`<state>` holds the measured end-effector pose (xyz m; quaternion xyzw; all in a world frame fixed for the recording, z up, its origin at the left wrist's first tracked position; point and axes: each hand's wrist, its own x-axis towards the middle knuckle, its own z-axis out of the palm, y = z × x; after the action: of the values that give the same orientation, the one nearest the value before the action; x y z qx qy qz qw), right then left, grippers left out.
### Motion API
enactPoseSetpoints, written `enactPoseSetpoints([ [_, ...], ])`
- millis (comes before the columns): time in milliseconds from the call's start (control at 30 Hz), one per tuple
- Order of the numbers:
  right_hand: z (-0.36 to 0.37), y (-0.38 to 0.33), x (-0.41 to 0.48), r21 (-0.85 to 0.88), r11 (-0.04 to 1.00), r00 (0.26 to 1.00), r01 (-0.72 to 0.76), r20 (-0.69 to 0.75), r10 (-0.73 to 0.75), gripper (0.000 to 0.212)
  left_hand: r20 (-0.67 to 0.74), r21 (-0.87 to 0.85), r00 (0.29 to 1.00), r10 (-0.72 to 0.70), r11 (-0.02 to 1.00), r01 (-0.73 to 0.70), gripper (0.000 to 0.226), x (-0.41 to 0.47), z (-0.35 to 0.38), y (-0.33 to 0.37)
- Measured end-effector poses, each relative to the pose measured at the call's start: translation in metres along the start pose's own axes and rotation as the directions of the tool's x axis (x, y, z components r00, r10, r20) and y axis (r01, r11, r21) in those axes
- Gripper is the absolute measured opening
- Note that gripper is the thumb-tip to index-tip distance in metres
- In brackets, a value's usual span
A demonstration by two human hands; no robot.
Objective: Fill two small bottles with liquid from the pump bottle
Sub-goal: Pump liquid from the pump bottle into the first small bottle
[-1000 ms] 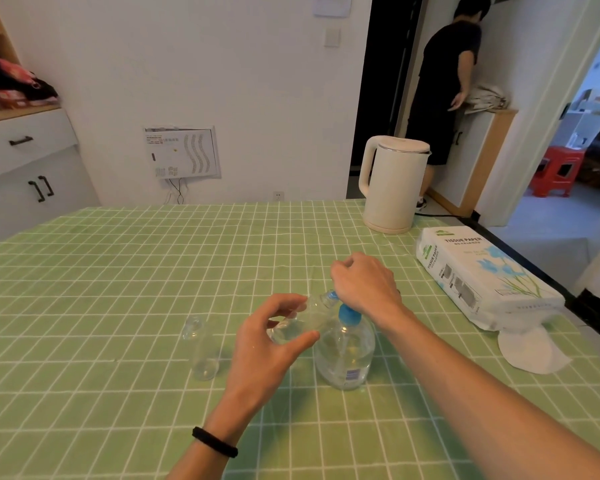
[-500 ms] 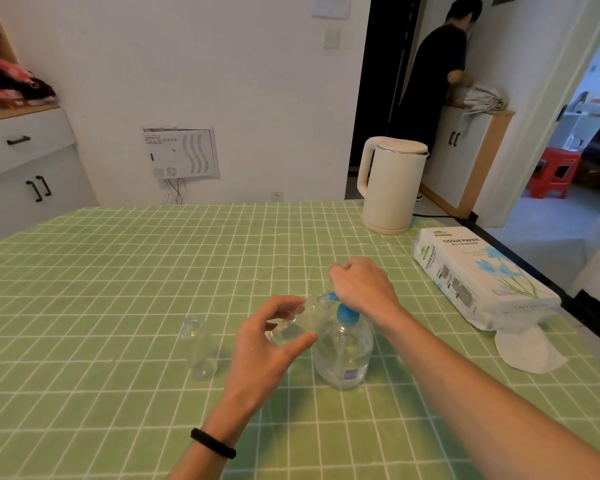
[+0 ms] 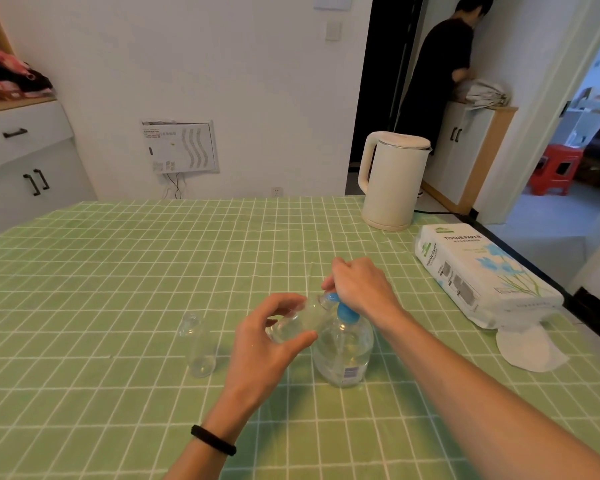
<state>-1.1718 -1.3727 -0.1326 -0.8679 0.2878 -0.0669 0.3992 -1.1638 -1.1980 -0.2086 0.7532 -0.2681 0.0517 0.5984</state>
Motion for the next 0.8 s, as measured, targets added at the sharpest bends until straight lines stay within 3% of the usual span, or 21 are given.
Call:
enactPoseSetpoints([
  [433,-0.006,-0.006,0.006,0.006,0.995,0.995,0.103,-0.022,-0.102,0.055,-0.009,-0.016,1.000,0.019,1.000,-0.019,0.044,0.003,-0.002,0.005],
  [800,0.004,0.005,0.006,0.018,1.000,1.000,0.018,-0.013,-0.017,0.043,0.006,-0.005,1.000,-0.003,1.000,0.003,0.045,0.001,-0.001,0.000],
])
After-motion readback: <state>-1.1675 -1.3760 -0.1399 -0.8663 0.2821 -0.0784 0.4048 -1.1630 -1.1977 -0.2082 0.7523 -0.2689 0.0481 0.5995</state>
